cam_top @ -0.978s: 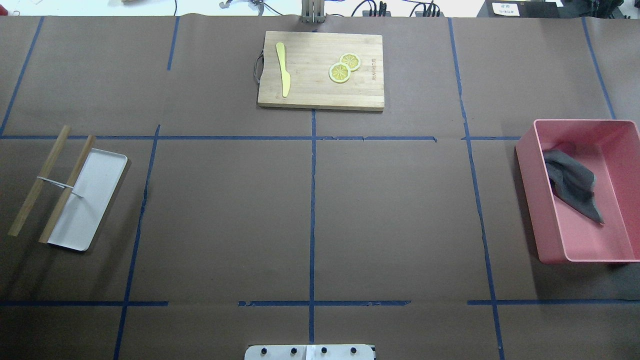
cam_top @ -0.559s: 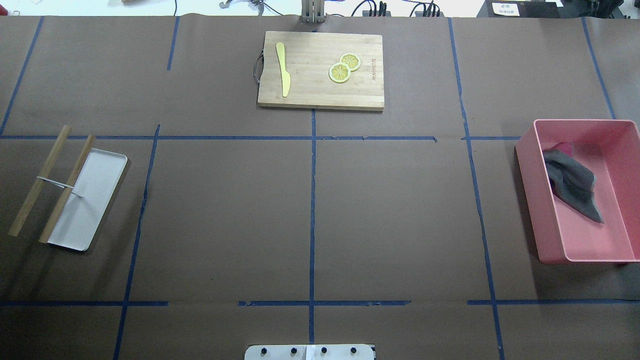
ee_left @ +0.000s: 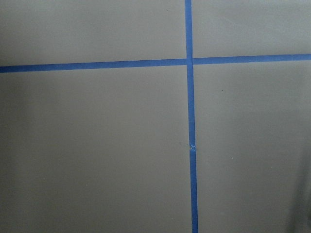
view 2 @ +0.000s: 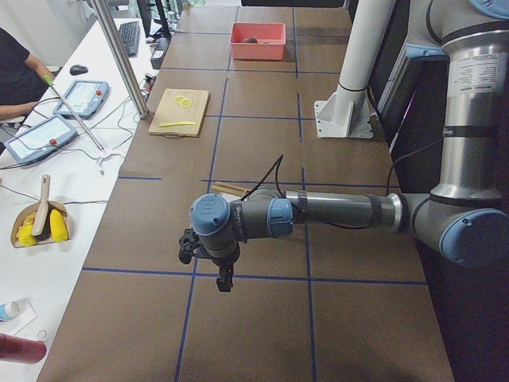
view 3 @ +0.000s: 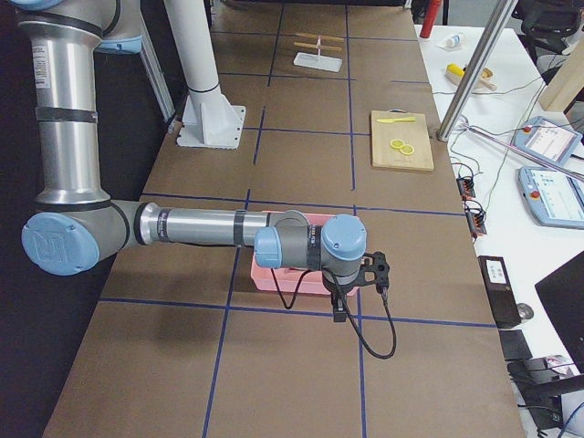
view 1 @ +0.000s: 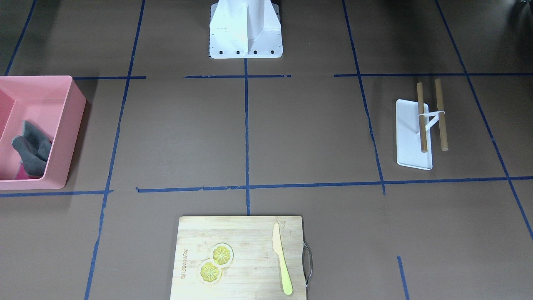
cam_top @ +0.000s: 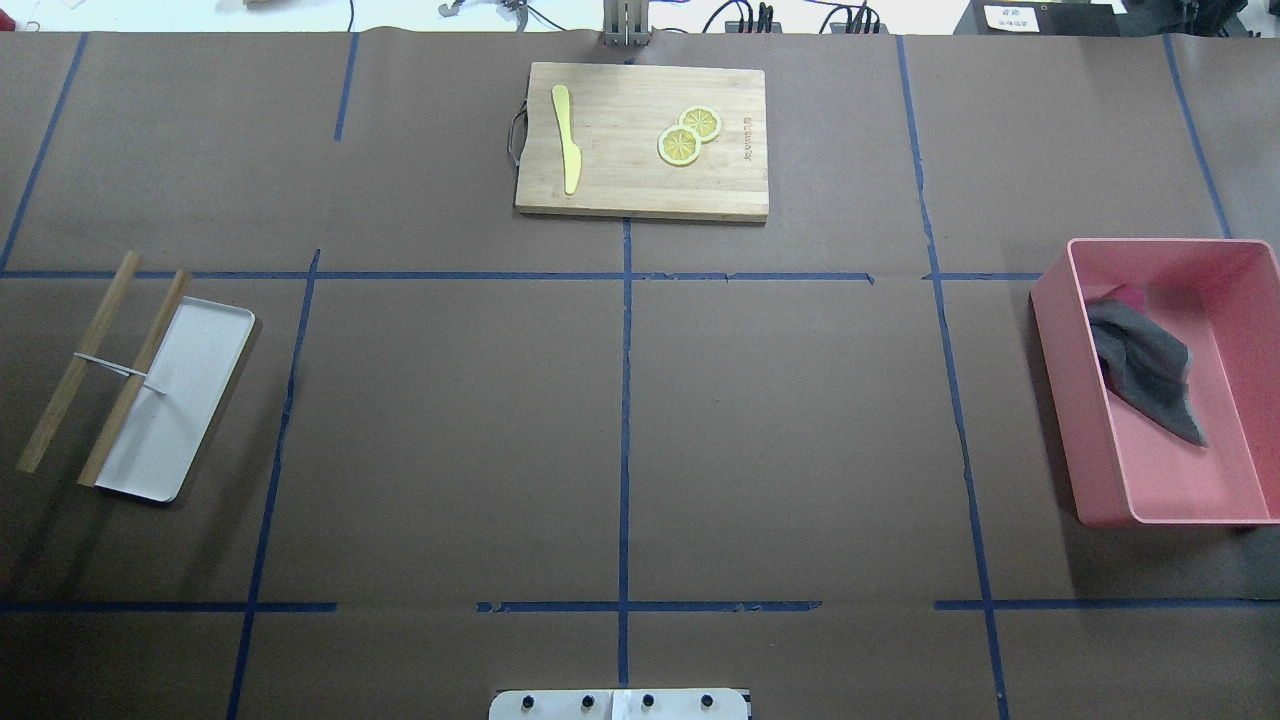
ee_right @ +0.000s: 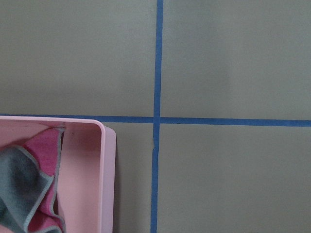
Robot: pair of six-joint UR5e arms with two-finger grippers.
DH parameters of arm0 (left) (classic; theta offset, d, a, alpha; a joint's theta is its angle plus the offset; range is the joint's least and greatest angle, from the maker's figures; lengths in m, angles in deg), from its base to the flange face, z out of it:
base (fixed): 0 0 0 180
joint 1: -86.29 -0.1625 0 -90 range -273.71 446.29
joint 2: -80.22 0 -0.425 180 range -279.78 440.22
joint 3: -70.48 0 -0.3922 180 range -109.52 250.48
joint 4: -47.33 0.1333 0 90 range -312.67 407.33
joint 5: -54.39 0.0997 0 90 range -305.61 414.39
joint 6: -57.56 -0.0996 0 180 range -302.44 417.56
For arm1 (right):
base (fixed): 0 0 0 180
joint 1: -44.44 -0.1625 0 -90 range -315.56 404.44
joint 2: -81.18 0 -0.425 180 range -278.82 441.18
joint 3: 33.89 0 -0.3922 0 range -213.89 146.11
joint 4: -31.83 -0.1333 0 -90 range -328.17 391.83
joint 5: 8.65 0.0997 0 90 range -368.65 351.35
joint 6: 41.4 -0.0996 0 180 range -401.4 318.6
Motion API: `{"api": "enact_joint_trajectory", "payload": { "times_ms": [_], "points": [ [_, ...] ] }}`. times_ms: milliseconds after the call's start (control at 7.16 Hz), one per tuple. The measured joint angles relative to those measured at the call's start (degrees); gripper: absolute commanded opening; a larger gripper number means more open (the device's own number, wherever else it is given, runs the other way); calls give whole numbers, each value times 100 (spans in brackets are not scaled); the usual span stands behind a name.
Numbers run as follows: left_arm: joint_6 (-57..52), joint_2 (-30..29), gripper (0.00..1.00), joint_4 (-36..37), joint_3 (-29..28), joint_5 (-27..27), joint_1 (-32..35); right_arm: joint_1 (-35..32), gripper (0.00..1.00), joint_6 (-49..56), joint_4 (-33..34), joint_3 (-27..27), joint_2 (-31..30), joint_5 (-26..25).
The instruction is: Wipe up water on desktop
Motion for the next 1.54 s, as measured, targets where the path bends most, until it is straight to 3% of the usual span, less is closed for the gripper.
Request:
{"api": "enact_joint_trajectory", "payload": {
  "times_ms": [838,1536],
  "points": [
    [17,-26,100,-421,-450,14,0,-6,100,-33,6,15,6,129],
    [37,-51,100,-466,-471,45,0,-6,100,-6,-7,10,5,114]
  ]
}}
